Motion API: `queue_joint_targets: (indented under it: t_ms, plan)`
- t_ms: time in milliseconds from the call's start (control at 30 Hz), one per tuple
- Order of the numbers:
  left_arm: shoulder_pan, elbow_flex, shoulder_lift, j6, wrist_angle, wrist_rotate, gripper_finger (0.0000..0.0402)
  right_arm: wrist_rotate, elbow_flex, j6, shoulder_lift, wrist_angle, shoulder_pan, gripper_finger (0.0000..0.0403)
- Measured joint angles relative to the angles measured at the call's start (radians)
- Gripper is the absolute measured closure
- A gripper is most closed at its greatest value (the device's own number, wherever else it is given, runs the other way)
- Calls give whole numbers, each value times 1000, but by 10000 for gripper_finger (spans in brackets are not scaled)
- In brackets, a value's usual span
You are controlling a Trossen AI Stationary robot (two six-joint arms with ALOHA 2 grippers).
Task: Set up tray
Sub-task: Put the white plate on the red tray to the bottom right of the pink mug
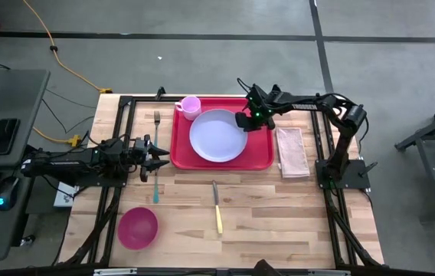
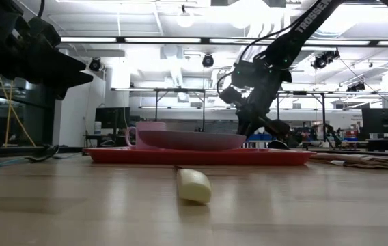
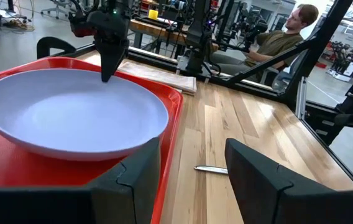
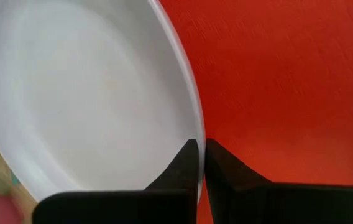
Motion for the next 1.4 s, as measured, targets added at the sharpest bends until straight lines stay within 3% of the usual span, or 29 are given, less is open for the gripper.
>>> queue_joint_targets:
  t_ms: [1400]
  plan:
    - [0,0,0,-3,1,0,190,98,0,-76,39,38,8,402]
